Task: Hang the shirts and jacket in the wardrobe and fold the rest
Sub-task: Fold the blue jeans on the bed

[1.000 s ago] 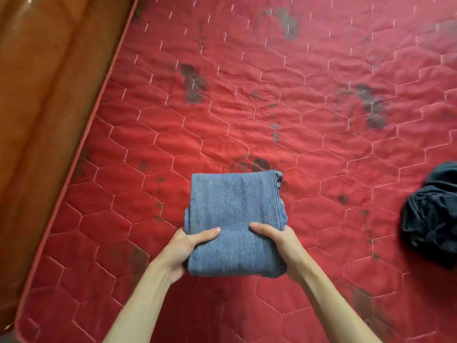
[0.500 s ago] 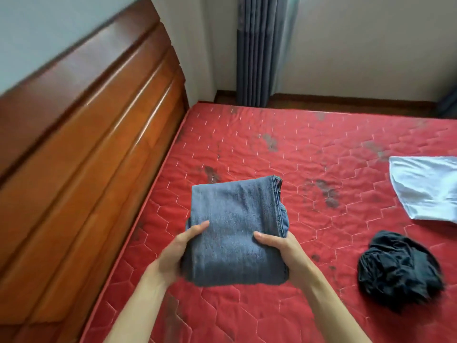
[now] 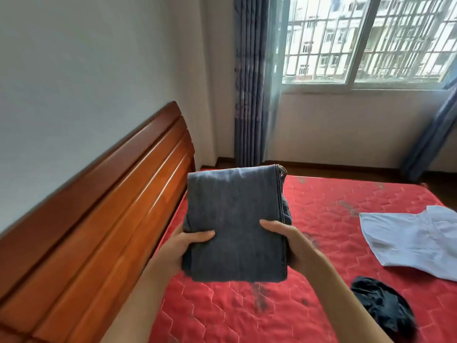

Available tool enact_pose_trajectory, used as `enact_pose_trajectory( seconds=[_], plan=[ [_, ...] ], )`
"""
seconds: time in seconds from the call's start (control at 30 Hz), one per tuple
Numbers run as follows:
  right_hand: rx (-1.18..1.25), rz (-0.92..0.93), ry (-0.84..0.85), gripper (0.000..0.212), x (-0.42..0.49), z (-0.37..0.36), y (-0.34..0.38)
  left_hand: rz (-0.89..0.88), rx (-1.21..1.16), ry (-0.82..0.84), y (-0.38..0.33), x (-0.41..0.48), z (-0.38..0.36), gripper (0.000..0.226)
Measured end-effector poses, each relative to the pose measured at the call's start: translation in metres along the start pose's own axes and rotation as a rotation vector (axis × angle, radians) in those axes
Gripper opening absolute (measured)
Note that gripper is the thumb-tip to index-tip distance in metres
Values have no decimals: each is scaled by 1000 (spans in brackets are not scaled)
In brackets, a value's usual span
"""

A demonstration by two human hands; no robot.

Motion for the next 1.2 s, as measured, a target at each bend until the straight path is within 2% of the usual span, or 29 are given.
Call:
enact_pose_trajectory(
  seconds=[0.07, 0.1, 0.17, 0.27, 0.37, 0.43, 0.5, 0.57, 0.67, 0.77, 0.87, 0.97, 1.07, 1.2],
  plan=[
    [-21, 42, 6, 51, -8, -9, 19, -33, 5, -6, -15, -15, -3, 98],
    [-29, 64, 9, 50, -10, -14, 27, -57, 6, -18, -22, -22, -5, 101],
    [-50, 111, 18, 51, -14, -23, 42, -80, -20, -48, -37, -39, -12, 89],
    [-60, 159, 45, 48, -19, -37, 56, -59, -71, -76, -54, -60, -18, 51],
    [-61, 170, 91, 46, -22, -46, 64, -101, -77, -128, -61, -82, -22, 46],
    [-65, 175, 140, 37, -23, -54, 67, -111, -82, -184, -62, -97, -20, 47],
    [-65, 180, 198, 27, -24, -64, 70, -143, -80, -264, -61, -110, -15, 55],
    [-57, 186, 256, 26, -24, -74, 73, -168, -90, -342, -61, -125, -11, 62],
    [-49, 158, 343, 26, -27, -92, 71, -218, -136, -451, -56, -151, -6, 54],
    [-57, 148, 434, 35, -32, -111, 68, -310, -164, -553, -44, -179, -5, 47],
    [-99, 164, 514, 20, -42, -129, 59, -418, -149, -686, -24, -207, -5, 28],
    [-192, 200, 582, 17, -51, -149, 38, -485, 15, -905, 5, -236, -3, 20],
    [-250, 222, 631, 18, -68, -176, 8, -495, 137, -1134, 38, -270, 6, 13],
    [-218, 195, 759, 10, -108, -217, -25, -424, 32, -1246, 67, -330, 9, 19]
  ],
)
Point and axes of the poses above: each hand's wrist, its own x-axis towards the middle knuckle, its own z-axis out of the back of the hand, y = z × x, the point moved 2 cm from there along x, towards the middle knuckle, and after that the axes turned 12 degrees about z, right-handed, at the moved point
